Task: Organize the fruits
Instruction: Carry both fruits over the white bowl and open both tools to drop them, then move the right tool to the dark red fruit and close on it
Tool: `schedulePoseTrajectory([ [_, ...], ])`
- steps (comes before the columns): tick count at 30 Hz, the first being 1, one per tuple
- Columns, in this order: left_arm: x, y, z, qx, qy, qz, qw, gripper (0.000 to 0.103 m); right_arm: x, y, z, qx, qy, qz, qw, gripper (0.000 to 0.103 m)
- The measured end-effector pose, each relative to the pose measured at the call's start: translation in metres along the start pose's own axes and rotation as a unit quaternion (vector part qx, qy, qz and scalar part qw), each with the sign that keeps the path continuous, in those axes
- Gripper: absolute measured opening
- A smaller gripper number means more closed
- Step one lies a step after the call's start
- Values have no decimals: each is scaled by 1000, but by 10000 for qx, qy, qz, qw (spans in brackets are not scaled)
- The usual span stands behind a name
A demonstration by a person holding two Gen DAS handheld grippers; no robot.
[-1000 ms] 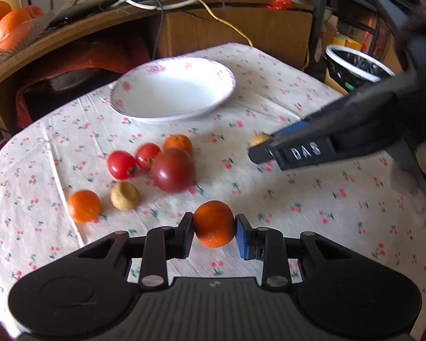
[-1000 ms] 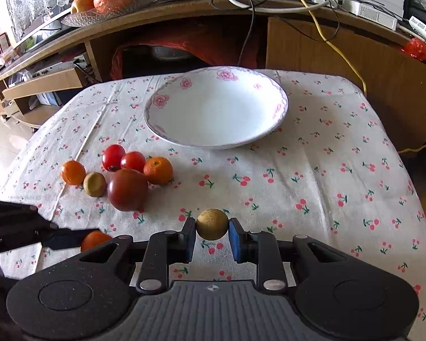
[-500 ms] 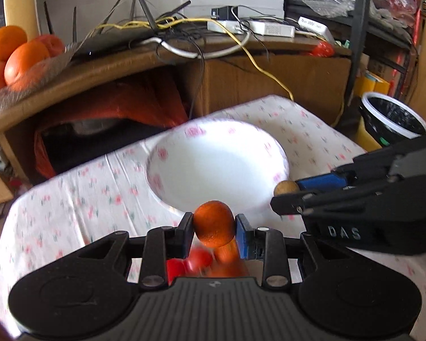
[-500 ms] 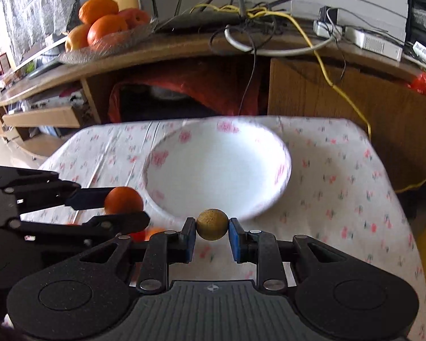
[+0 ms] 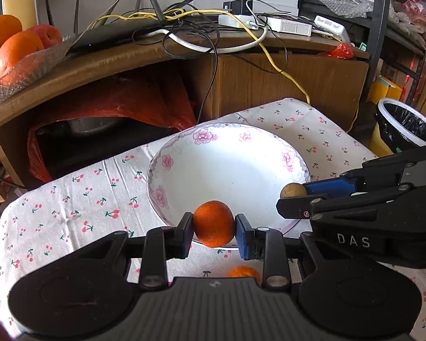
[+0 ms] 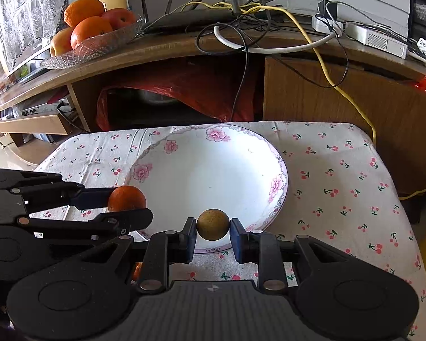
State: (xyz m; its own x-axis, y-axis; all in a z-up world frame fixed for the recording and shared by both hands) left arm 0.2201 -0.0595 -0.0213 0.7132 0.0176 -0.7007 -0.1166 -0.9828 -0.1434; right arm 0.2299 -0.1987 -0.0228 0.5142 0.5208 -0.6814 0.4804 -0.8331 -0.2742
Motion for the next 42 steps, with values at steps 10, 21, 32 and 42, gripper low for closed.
schedulePoseTrajectory([
  [10, 1, 0, -2, 11, 58, -33, 10000, 41, 0, 4, -2, 73, 61, -26, 10000, 26],
  [21, -14, -7, -2, -40, 203, 13, 9998, 47, -10, 1, -3, 82, 185, -112, 9997, 28],
  [32, -35, -24, 17, 35, 107, 122, 9999, 47, -17, -20, 8, -30, 26, -432, 9991, 32],
  [42, -51, -50, 52, 110, -98, 187, 9997, 48, -9, -42, 25, -187, -353, -774, 9962, 32],
])
Point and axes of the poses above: each gripper's, at about its wrist camera, not at the fingertips, and x roughly the way its jaws point, y to its right, z to its underside, the point moved 1 cm from there along x, roughly the way its jaws point, and after that the axes turned 13 degrees about -z, right-handed, at the moved point
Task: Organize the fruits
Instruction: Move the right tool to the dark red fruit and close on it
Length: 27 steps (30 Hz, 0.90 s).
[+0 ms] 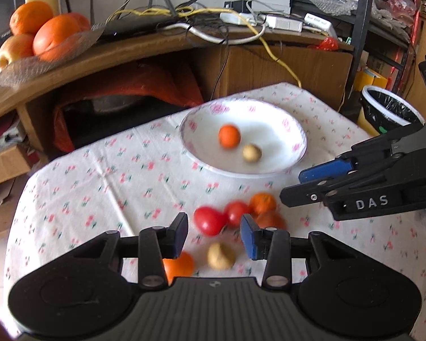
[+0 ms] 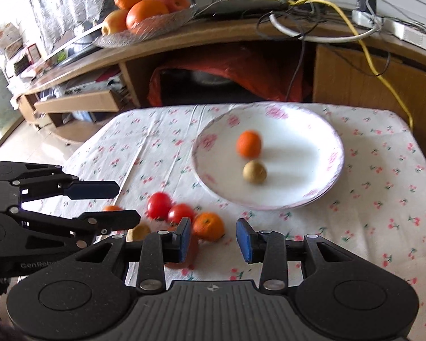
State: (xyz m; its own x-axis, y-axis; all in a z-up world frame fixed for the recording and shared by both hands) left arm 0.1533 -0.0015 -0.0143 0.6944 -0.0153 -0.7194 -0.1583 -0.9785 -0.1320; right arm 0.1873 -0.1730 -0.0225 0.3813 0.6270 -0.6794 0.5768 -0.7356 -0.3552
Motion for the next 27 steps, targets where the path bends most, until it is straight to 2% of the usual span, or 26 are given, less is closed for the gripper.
schedulePoseTrajectory([
  [8, -1, -5, 10, 61, -87, 86, 9999, 49, 4, -10, 10, 8, -192, -226, 9996, 33],
  [13, -3, -12, 17, 72, -91, 17, 9999, 55, 7, -18, 15, -54, -299, -330, 9990, 43],
  [20, 5, -22, 25, -54, -271, -66, 9996, 56, 15, -16, 17, -54, -392, -288, 9988, 44],
  [27, 9, -20, 31, 120, -301, -130, 9994, 57, 23, -17, 18, 31, -405, -299, 9987, 45],
])
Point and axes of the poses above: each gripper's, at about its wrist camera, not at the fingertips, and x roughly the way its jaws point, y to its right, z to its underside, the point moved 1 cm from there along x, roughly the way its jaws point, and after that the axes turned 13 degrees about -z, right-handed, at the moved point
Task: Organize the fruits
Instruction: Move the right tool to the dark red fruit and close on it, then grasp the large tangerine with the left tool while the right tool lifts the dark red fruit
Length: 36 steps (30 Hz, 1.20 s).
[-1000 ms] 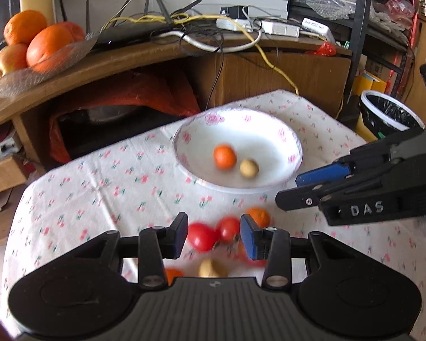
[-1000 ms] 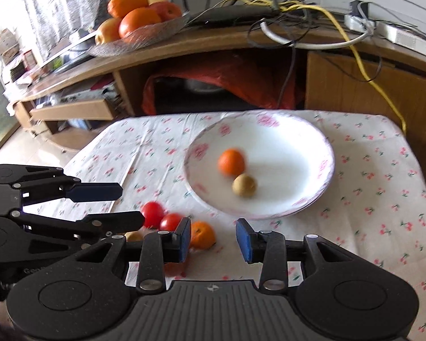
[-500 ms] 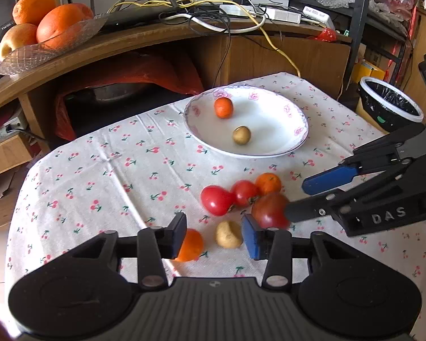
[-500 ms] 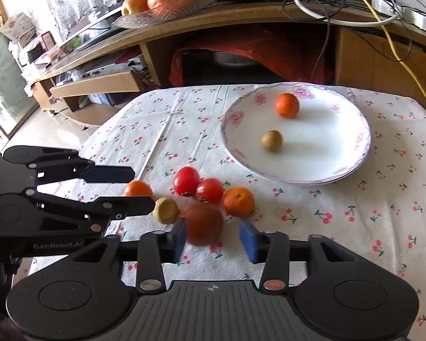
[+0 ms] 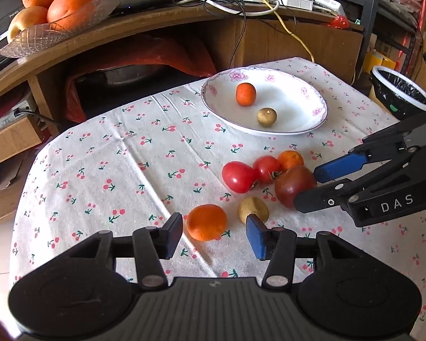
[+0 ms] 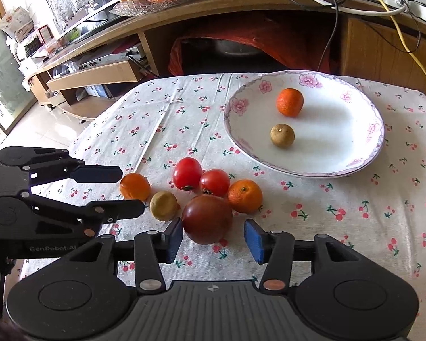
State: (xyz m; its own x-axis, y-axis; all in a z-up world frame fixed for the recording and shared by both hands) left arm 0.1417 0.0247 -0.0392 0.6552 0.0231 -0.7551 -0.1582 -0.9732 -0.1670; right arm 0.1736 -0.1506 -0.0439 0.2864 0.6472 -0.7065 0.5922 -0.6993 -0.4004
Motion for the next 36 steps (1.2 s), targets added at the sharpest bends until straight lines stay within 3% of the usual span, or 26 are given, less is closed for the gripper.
schedulePoseTrajectory([
  [11, 13, -8, 0, -173, -193, 37, 9997, 57, 10, 3, 0, 174, -73, -88, 9998, 44],
  [14, 19, -9, -1, -218, -268, 44, 9994, 57, 8, 5, 1, 232, -50, -83, 9997, 35],
  [19, 21, -6, -4, -208, -237, 52, 9995, 56, 6, 7, 2, 306, -34, -124, 9994, 34],
  [26, 18, -3, -4, -45, -252, 117, 9996, 47, 0, 8, 4, 337, -46, -92, 9994, 34],
  [36, 4, 0, -5, 47, -177, 205, 9996, 44, -5, -1, 14, 189, -164, 64, 9997, 34],
])
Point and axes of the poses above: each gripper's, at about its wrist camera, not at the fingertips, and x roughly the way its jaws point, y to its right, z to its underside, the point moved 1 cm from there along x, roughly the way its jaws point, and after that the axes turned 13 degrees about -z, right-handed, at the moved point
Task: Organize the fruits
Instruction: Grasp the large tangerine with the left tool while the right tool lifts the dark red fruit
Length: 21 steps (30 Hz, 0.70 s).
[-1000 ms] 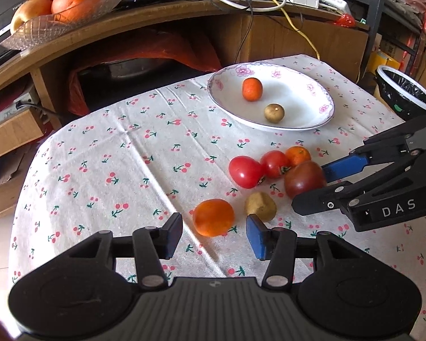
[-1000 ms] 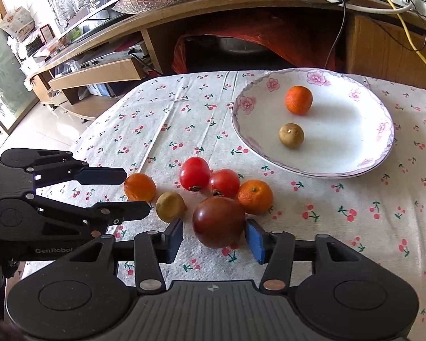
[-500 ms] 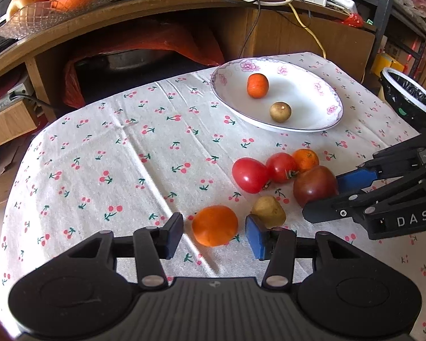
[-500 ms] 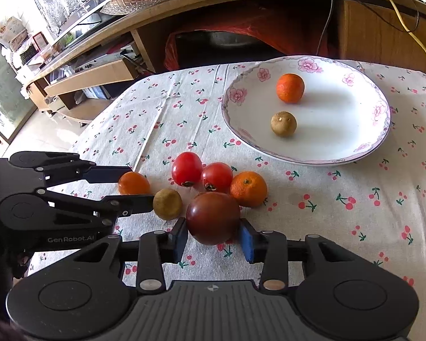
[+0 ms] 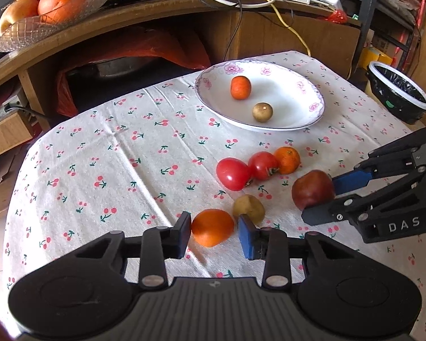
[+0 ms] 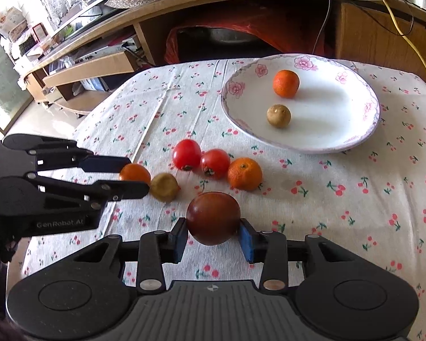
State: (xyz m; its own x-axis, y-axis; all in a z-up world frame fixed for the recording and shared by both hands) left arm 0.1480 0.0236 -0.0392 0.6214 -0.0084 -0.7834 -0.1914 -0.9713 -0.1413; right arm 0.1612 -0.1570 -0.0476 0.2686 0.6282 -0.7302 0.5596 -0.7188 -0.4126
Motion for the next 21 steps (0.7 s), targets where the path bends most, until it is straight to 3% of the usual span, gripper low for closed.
schedulePoseTrajectory([
  [8, -4, 3, 4, 105, -53, -28, 9999, 44, -5, -6, 13, 64, -36, 166, 9998, 34],
  [21, 13, 6, 0, 181, -117, -211, 9995, 44, 1, -4, 5, -28, -66, 152, 9999, 36],
])
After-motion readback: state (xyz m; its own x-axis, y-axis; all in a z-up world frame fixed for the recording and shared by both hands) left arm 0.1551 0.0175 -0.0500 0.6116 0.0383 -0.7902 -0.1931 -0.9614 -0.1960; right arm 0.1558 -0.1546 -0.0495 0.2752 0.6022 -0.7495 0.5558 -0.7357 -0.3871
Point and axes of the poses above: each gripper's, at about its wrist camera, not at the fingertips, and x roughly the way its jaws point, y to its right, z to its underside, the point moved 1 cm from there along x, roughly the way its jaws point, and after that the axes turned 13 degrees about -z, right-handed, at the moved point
